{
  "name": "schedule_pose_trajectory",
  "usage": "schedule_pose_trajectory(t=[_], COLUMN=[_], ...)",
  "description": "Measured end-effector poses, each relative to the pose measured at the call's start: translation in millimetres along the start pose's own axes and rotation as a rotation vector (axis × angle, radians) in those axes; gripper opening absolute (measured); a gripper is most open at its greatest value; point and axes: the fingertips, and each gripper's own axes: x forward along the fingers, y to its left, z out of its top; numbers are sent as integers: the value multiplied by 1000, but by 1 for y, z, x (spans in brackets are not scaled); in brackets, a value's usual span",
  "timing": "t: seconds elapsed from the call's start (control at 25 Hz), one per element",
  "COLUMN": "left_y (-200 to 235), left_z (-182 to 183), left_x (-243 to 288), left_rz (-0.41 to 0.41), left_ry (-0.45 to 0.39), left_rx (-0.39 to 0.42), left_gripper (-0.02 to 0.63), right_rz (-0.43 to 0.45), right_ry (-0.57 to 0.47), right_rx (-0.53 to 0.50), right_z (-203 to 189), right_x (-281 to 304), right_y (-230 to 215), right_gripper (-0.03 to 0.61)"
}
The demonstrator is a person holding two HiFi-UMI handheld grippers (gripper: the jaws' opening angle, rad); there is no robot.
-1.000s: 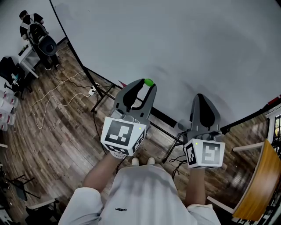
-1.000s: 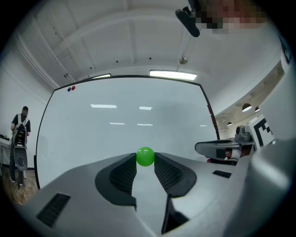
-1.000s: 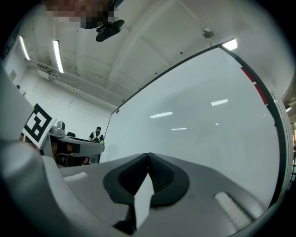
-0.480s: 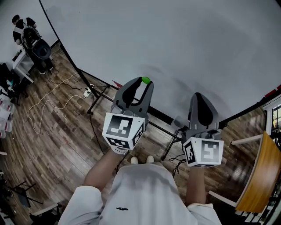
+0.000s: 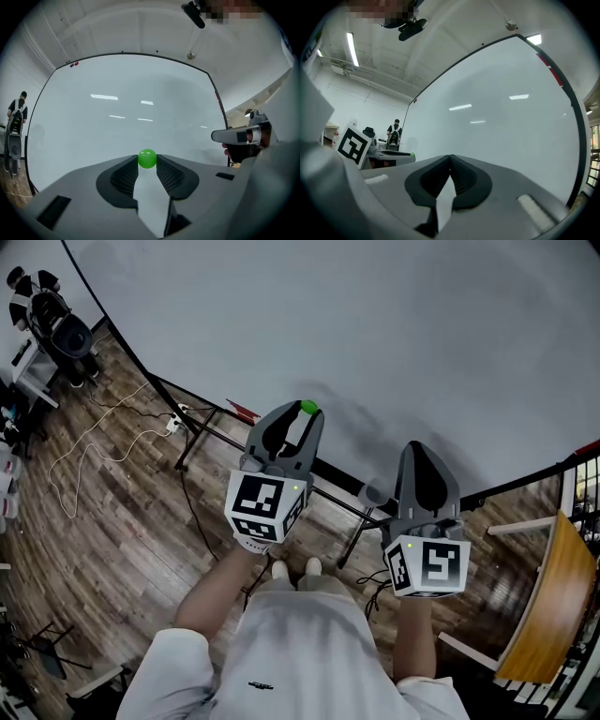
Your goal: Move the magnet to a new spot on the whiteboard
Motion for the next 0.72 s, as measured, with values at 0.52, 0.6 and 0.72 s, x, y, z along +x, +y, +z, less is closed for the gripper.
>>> schedule_pose_trajectory(t=[0.52,0.6,0.72], left_y=[36,39,45], left_z=[-43,-44,-46], left_x=[25,28,32], left_rz=[60,65,70], left_ry=[47,45,43], left_rx=[4,4,6], left_gripper=[123,123,123], right_rz=[47,59,67], right_ry=[68,77,85], right_rx=[-4,3,15], right_z=[-46,-53,-59], right_x=[26,30,39], right_y=[17,20,25], right_gripper=[11,11,11])
